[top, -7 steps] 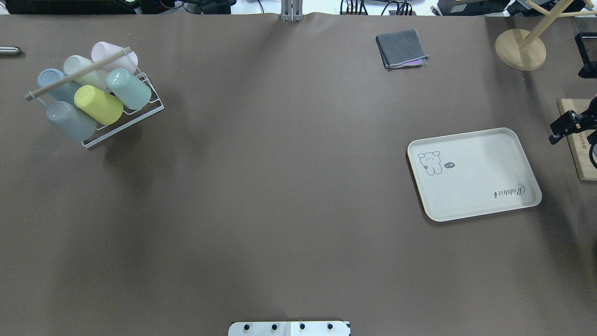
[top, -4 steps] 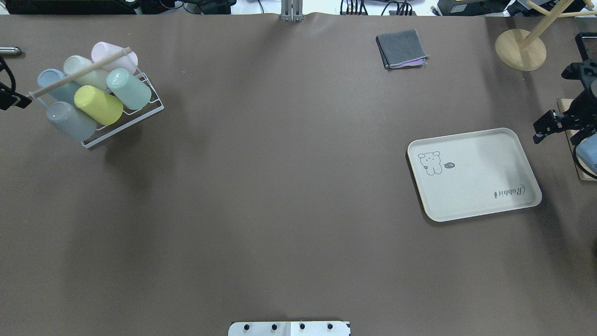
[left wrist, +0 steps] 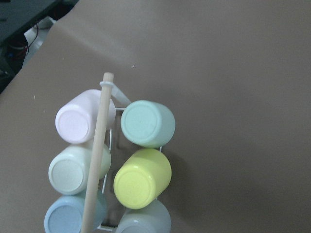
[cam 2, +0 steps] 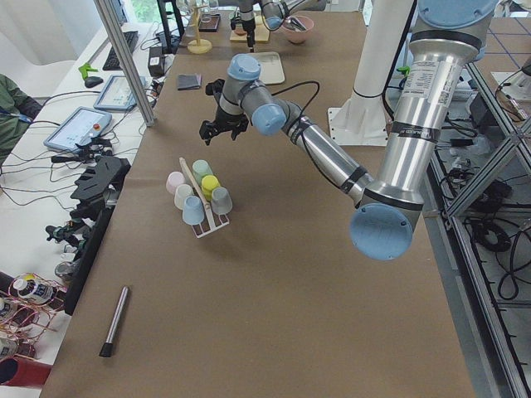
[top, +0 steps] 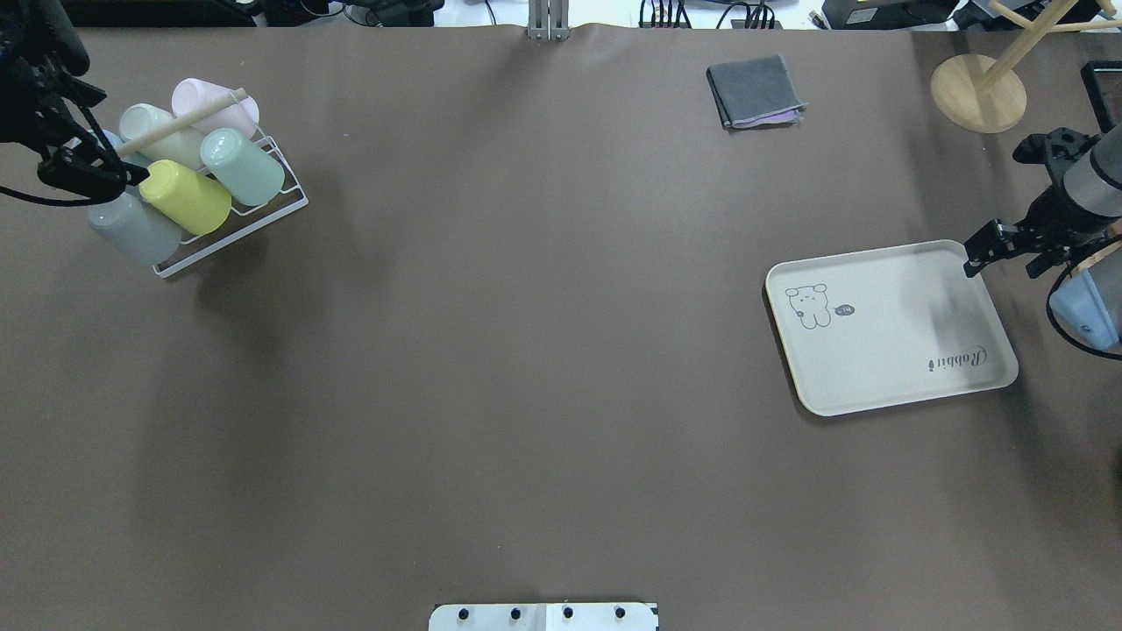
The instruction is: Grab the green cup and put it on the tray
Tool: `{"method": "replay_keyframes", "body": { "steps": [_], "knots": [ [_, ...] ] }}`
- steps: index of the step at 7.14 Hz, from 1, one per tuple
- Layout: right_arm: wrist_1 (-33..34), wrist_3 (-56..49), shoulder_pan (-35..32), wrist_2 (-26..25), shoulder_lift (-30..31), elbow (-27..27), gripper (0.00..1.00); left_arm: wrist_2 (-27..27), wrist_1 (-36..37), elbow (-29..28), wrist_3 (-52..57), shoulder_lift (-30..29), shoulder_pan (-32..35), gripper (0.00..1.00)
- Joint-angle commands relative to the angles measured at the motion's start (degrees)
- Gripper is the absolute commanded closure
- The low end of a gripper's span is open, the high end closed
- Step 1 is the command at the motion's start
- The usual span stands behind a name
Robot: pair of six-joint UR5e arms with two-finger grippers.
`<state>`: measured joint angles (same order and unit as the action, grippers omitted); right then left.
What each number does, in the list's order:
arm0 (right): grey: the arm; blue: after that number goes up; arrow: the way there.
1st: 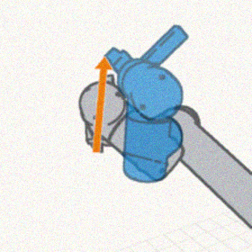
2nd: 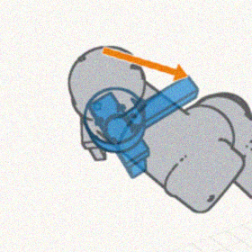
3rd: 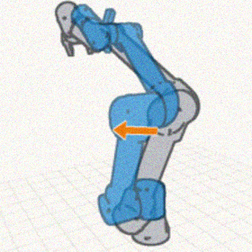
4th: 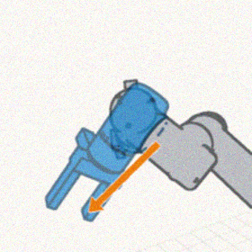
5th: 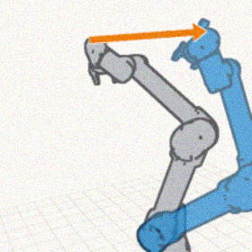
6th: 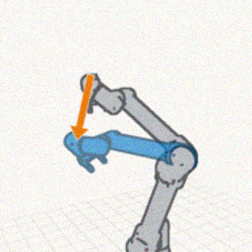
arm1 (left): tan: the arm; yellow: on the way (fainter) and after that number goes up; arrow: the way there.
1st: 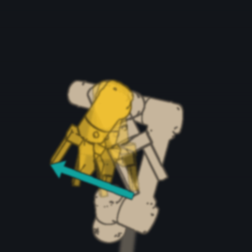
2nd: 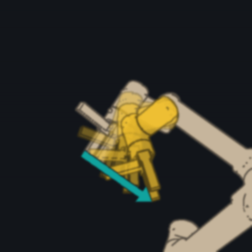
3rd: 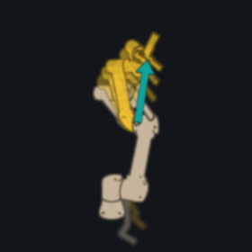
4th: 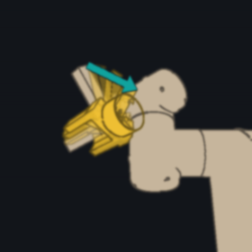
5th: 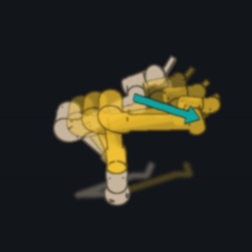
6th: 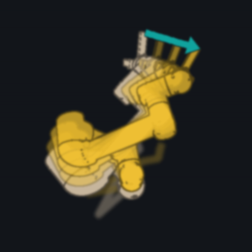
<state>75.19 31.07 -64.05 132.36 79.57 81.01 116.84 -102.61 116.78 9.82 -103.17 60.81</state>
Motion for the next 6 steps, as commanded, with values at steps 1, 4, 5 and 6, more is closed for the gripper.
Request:
{"method": "replay_keyframes", "body": {
  "steps": [1,4,5,6],
  "knots": [
    [-0.1,1.3,0.9,-0.1,-1.6,-1.2,0.09,-13.4,-3.2,-0.4,0.0,-2.0,-8.8,0.01],
    [-0.1,1.0,0.9,0.3,-0.4,-1.3,0.14,-33.9,7.1,-0.3,8.1,-7.4,-17.0,0.01],
    [-0.2,0.6,0.8,0.9,0.3,-1.1,0.31,-38.3,12.4,-0.3,12.2,-9.6,-17.9,0.01],
    [-0.6,0.6,0.8,1.1,1.5,-0.8,0.37,-44.8,15.1,-0.8,16.6,-10.7,-19.8,0.01]
  ]
}}
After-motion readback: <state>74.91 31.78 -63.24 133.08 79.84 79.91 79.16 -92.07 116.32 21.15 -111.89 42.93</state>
